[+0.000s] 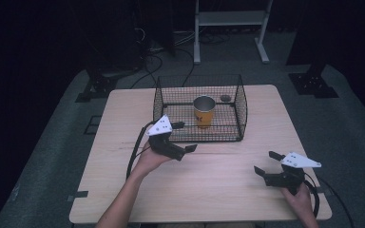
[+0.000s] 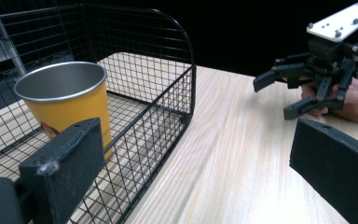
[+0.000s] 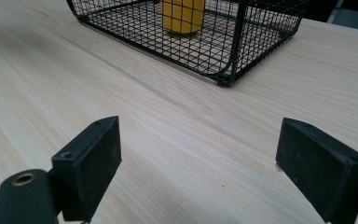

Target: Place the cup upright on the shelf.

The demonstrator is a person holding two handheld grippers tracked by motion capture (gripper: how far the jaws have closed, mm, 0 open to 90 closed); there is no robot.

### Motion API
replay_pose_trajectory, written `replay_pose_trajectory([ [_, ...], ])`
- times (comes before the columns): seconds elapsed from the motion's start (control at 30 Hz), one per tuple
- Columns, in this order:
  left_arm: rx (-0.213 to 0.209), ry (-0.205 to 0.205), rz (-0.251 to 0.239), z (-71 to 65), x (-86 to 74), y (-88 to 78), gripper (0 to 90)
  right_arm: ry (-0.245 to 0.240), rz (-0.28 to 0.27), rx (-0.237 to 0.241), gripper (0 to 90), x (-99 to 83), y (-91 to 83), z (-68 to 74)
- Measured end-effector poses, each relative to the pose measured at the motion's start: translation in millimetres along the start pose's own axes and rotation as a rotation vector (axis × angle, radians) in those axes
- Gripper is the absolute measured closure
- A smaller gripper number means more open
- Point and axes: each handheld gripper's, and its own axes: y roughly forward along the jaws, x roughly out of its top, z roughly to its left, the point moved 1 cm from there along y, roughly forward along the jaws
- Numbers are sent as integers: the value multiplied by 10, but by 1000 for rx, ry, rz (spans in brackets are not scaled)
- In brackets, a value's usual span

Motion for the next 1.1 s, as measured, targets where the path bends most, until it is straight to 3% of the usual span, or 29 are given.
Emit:
replay_pose_trajectory([
  [0.77,28,-6,-36,-263,-258,-273,26,-2,2,-3,131,0,3,1],
  [1.03,38,-34,-78,-436,-430,-383,26,-2,0,1,130,0,3,-2],
  [1.1,42,-16,-61,-490,-462,-396,26,-3,0,4,130,0,2,-1],
])
